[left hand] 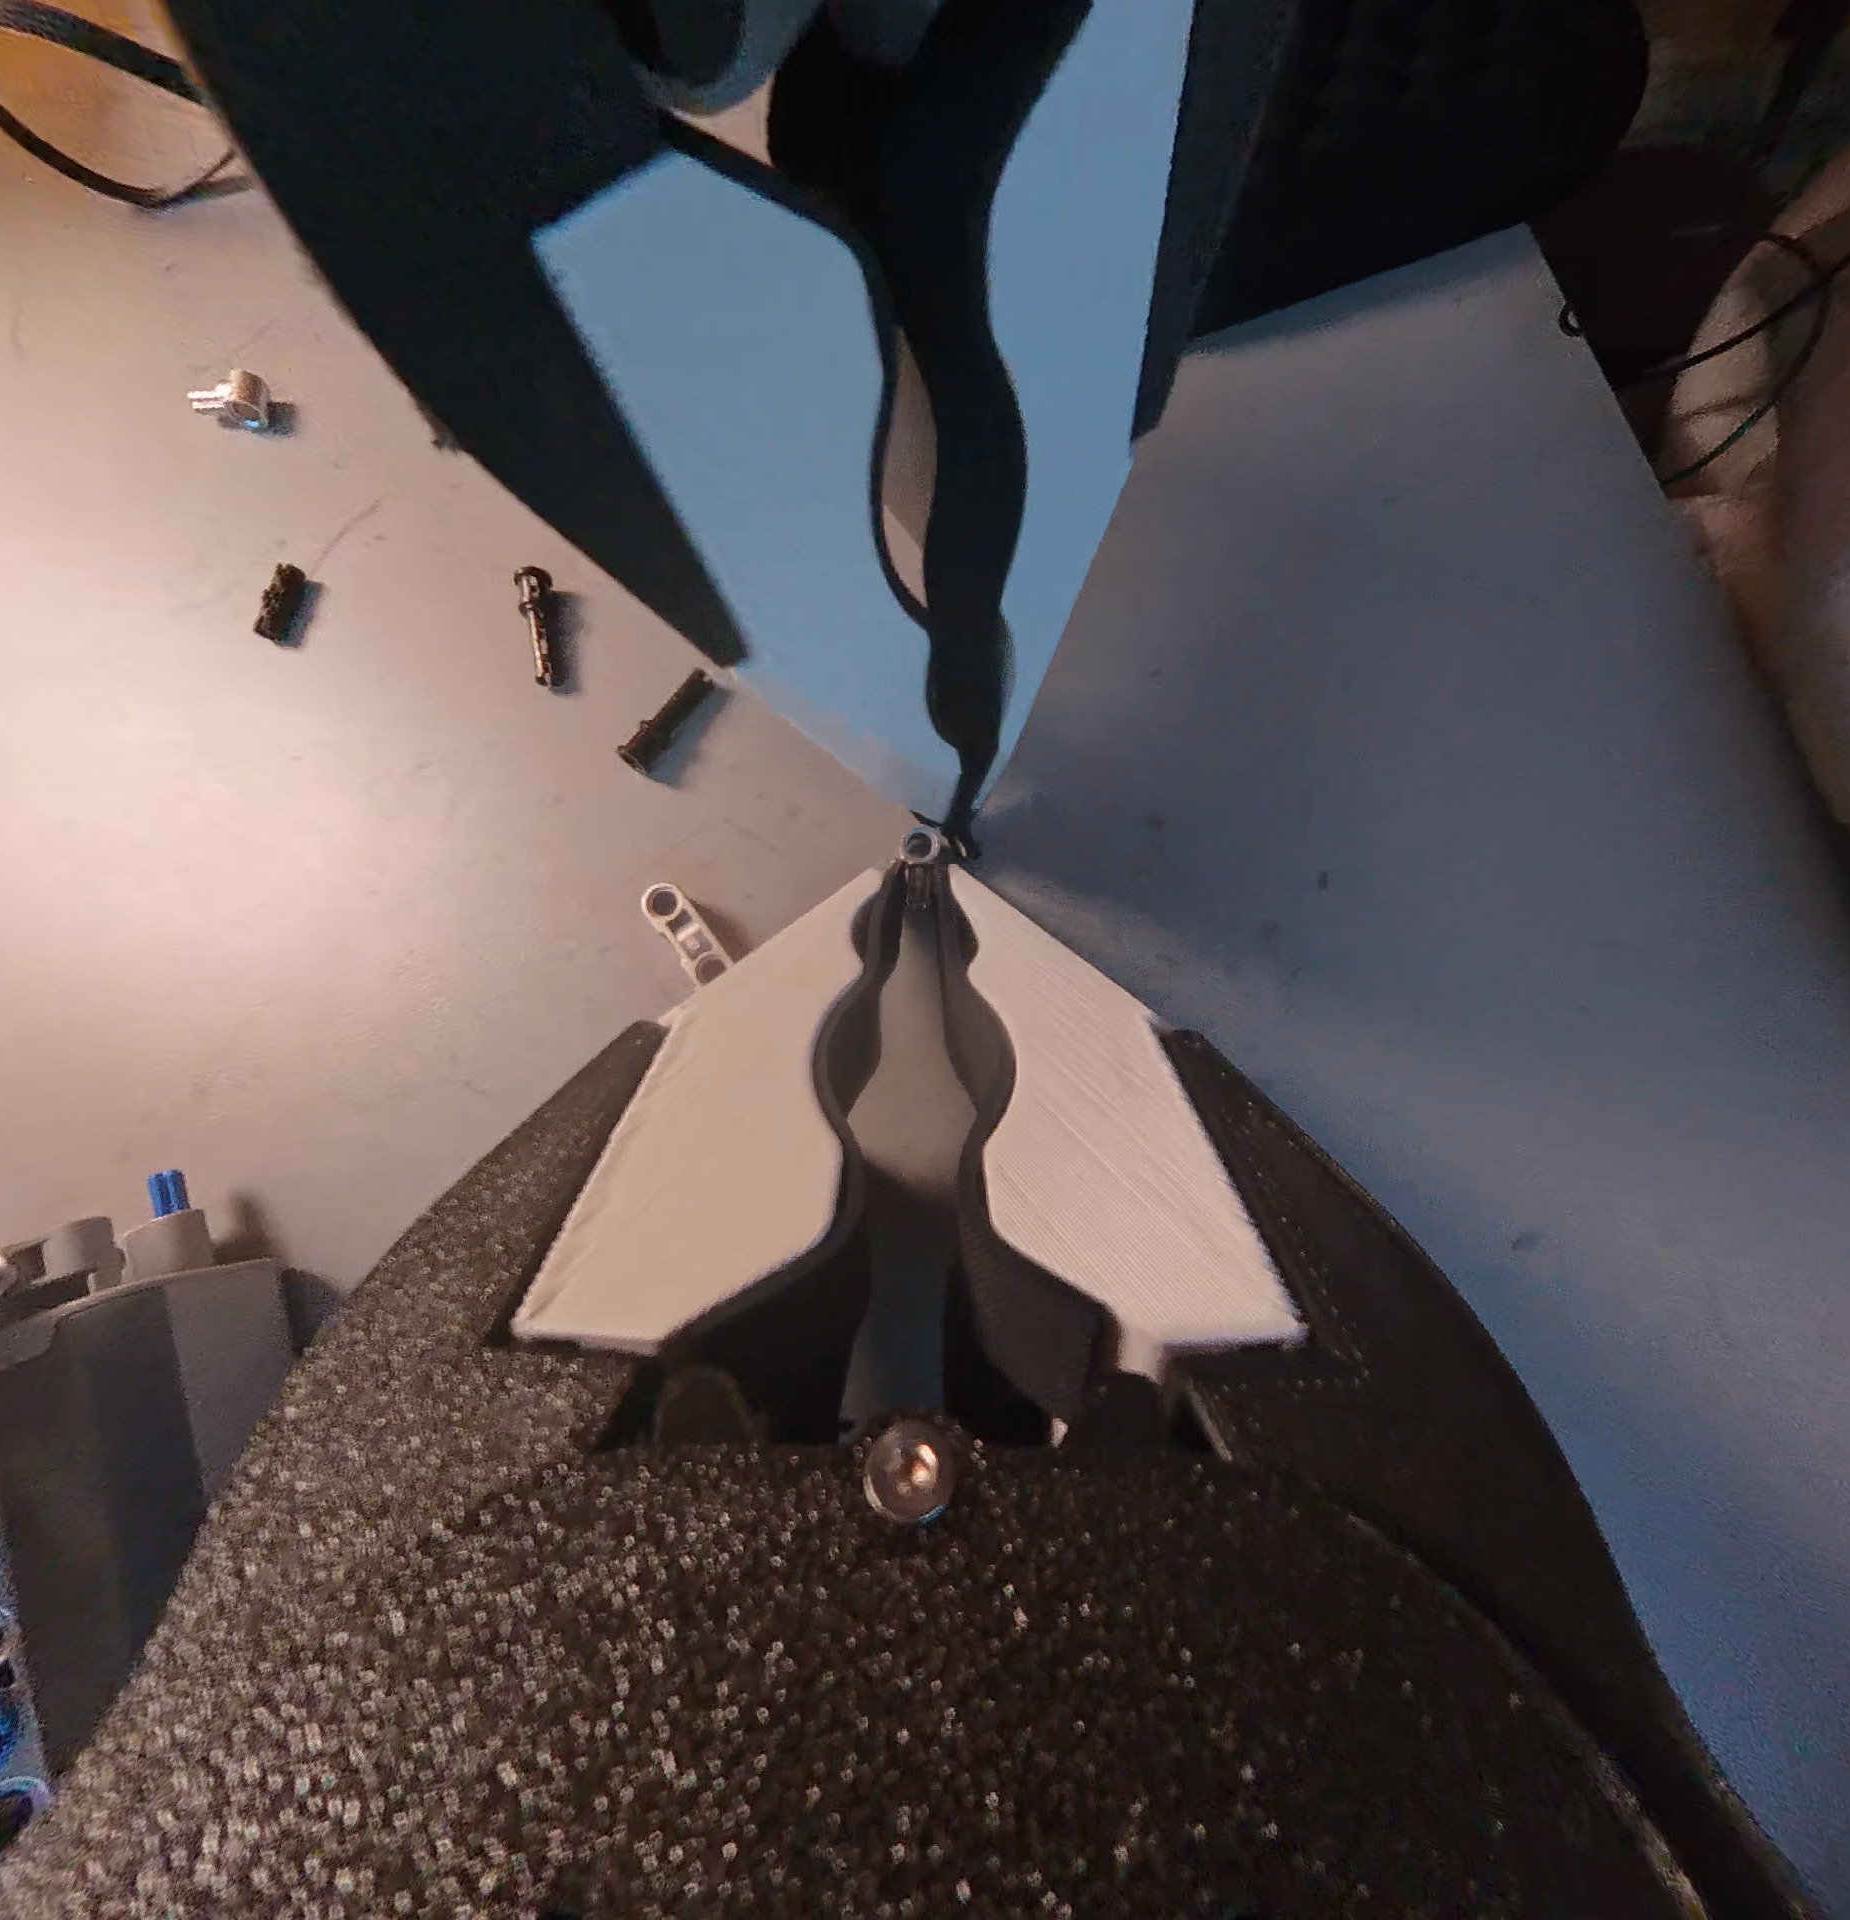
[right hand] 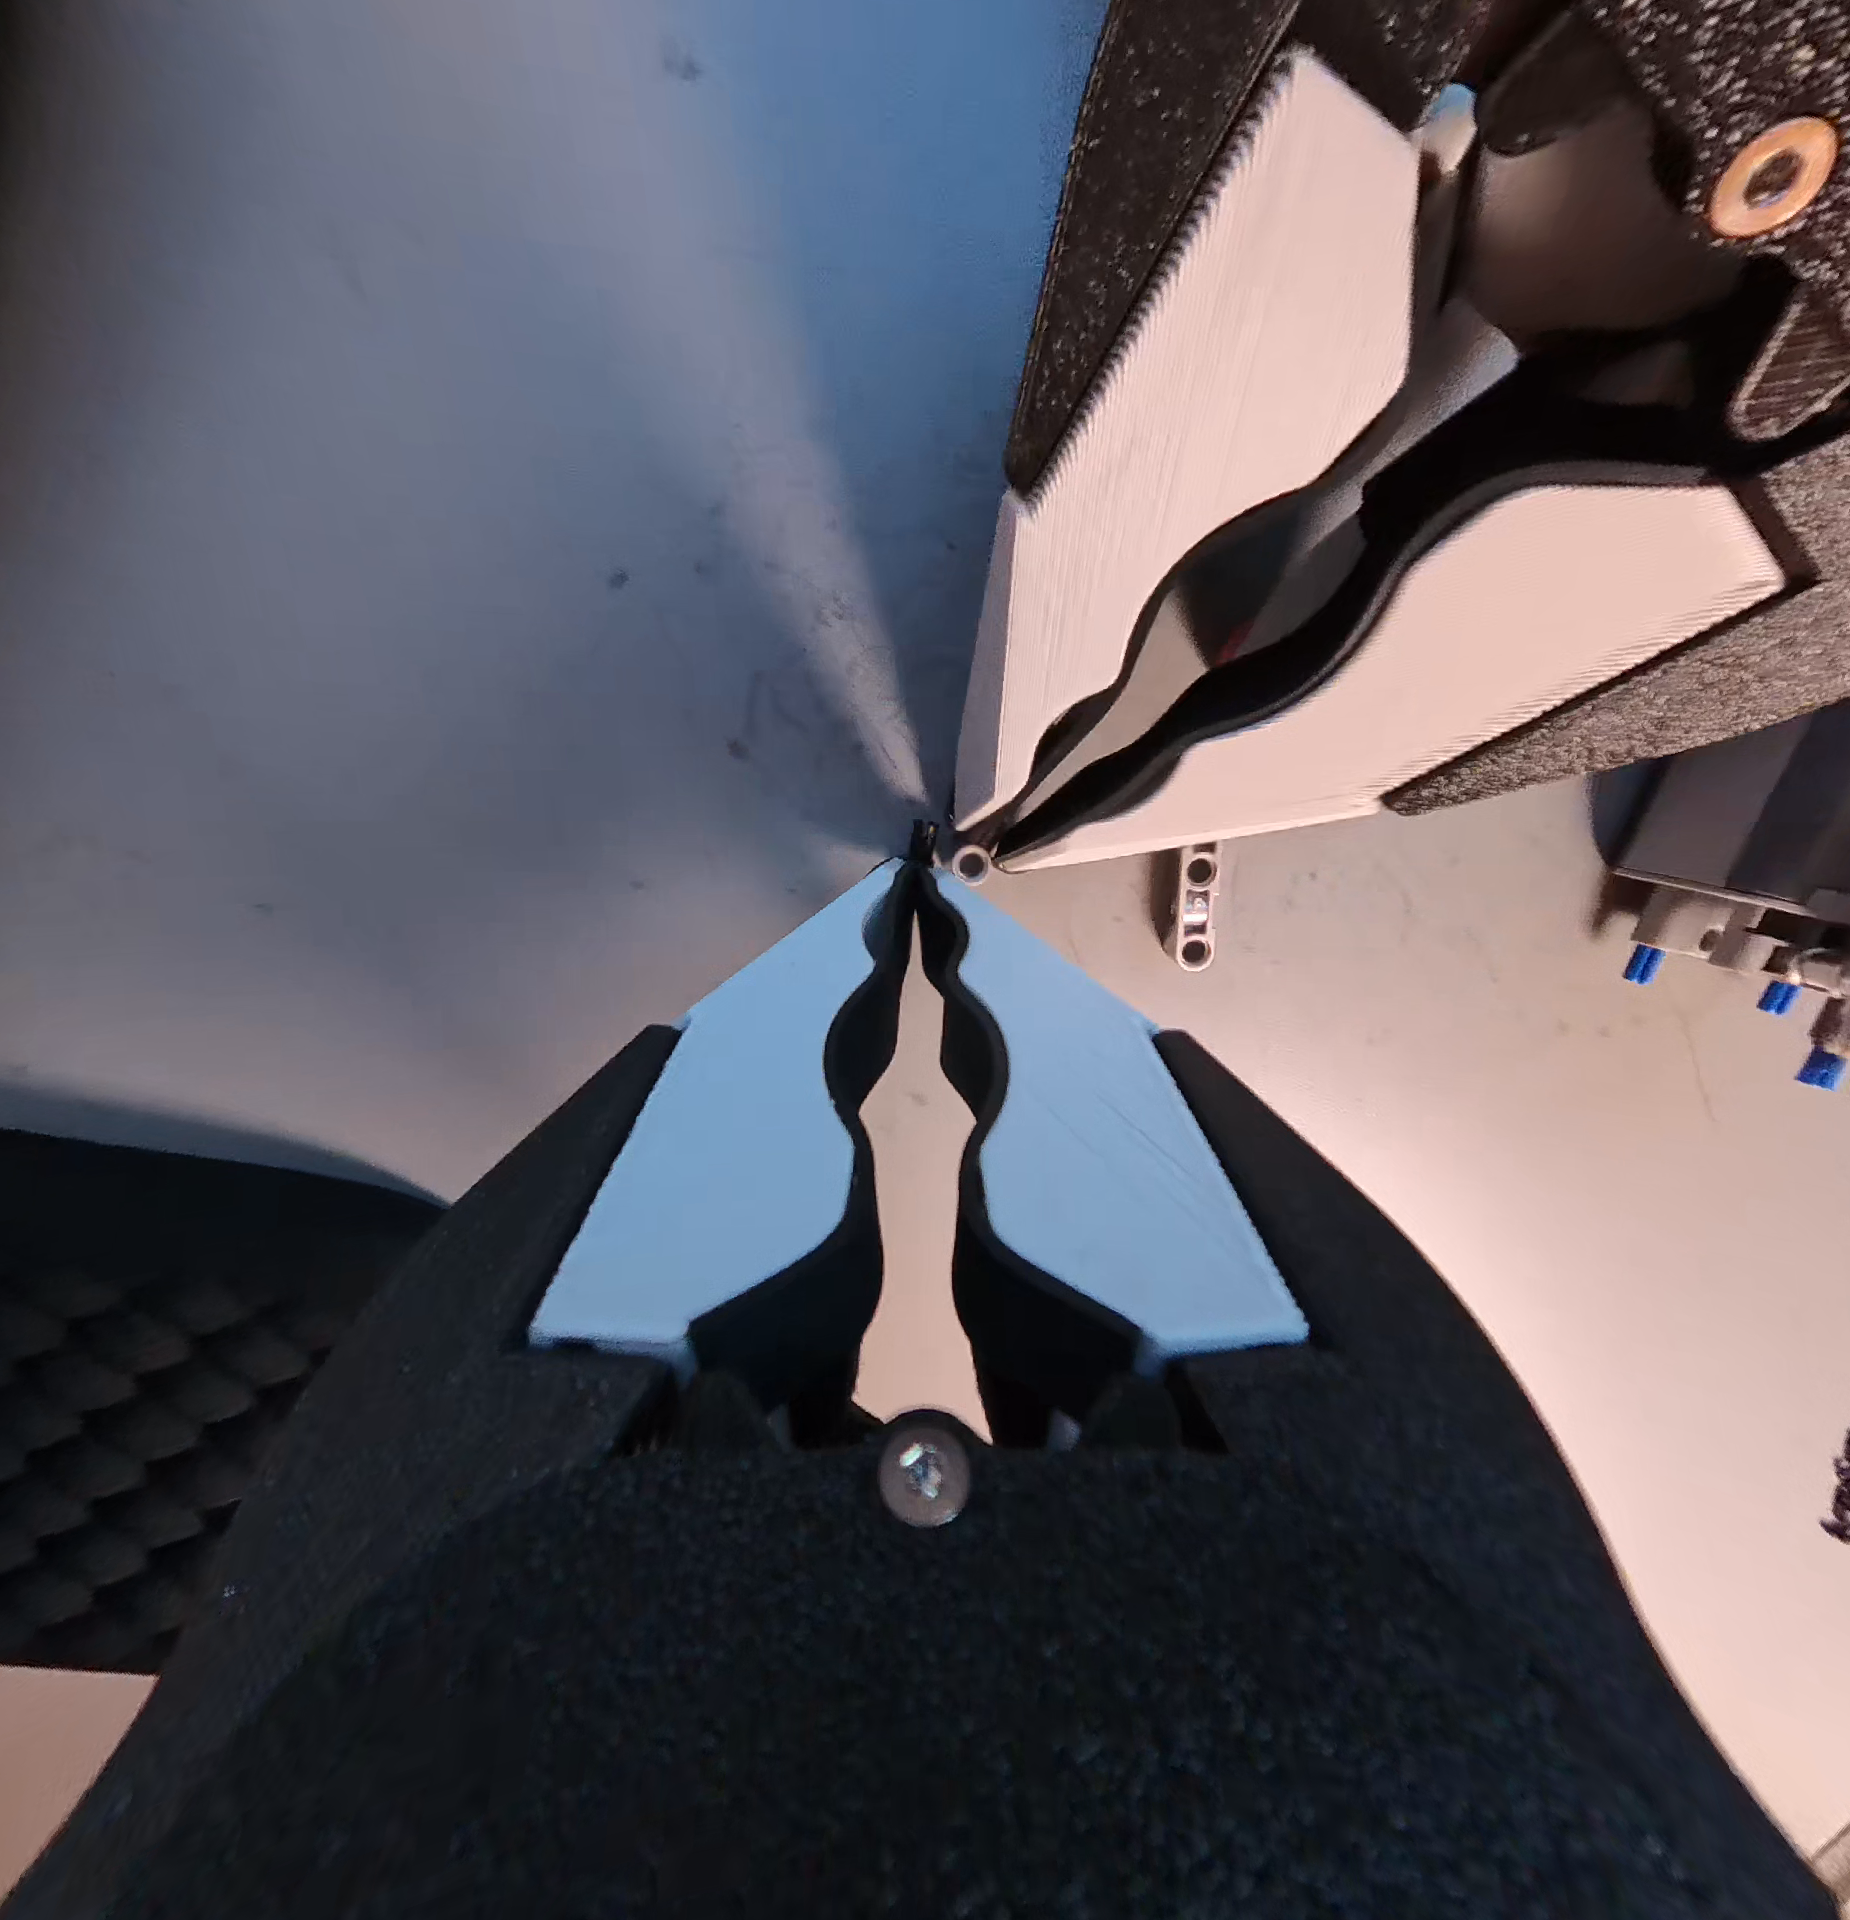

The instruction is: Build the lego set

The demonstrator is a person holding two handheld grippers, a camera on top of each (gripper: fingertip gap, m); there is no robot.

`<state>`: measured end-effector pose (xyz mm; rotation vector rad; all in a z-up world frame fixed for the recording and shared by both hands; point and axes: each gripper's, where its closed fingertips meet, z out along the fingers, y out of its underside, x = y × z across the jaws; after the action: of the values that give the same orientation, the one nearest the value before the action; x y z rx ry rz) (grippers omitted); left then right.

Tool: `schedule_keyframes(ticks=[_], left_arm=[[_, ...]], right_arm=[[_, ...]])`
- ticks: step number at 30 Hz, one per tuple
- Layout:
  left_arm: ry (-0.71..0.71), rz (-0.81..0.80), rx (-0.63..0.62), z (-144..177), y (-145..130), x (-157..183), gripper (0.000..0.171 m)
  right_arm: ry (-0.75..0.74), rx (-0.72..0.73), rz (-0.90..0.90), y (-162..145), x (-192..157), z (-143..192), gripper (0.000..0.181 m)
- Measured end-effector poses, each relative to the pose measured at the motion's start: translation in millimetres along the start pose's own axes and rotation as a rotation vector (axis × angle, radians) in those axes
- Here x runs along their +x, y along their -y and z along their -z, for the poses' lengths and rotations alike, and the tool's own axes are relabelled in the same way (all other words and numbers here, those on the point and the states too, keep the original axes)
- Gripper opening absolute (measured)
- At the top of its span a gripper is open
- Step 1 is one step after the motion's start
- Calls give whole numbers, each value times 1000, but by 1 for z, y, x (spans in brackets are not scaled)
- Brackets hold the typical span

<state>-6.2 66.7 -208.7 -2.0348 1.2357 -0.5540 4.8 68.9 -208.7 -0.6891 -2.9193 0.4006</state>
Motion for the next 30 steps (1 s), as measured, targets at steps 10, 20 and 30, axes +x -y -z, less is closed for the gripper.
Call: schedule_keyframes(ticks=[10,20,30], left_arm=[[34,-5,19,3,0,-1,3],[60,39,33,13,-6,3,9],[75,175,83,26,-7,1,9]], right_arm=[[-113,61,-73,-11,3,8,0],[-73,236,-316,-8,5,-2,21],[-200,270,-333,-12,3,1,1]])
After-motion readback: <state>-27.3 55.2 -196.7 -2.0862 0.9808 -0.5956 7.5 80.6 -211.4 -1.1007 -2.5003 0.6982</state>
